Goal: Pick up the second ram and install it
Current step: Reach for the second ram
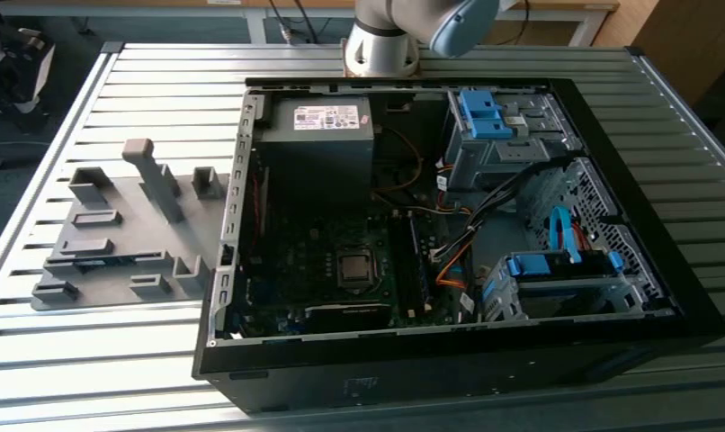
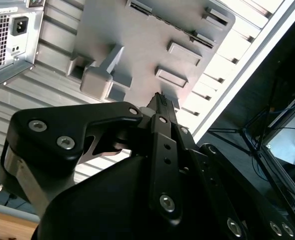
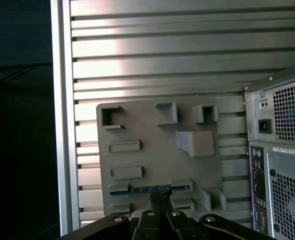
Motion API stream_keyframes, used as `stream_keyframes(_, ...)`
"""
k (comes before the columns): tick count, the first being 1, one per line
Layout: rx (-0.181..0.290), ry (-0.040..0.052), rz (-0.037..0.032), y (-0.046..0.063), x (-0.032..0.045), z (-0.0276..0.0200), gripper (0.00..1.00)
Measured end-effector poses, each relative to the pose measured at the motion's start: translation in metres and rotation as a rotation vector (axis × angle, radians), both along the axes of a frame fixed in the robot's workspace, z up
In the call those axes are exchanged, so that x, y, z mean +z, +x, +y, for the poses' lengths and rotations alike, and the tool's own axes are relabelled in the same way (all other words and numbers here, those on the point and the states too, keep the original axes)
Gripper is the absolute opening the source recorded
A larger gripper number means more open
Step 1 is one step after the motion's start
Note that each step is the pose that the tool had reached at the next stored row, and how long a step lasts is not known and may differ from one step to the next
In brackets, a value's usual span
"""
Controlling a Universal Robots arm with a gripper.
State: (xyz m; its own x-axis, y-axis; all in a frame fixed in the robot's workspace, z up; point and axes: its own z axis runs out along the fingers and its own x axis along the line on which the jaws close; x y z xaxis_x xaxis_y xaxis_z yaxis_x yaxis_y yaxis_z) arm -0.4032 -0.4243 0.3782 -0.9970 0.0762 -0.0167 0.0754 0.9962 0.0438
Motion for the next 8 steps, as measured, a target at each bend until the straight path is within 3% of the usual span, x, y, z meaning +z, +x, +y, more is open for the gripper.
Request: stream_keyframes(8,0.0,0.0,0.0,-0.0071,-0.0002,-0.0003,0.11)
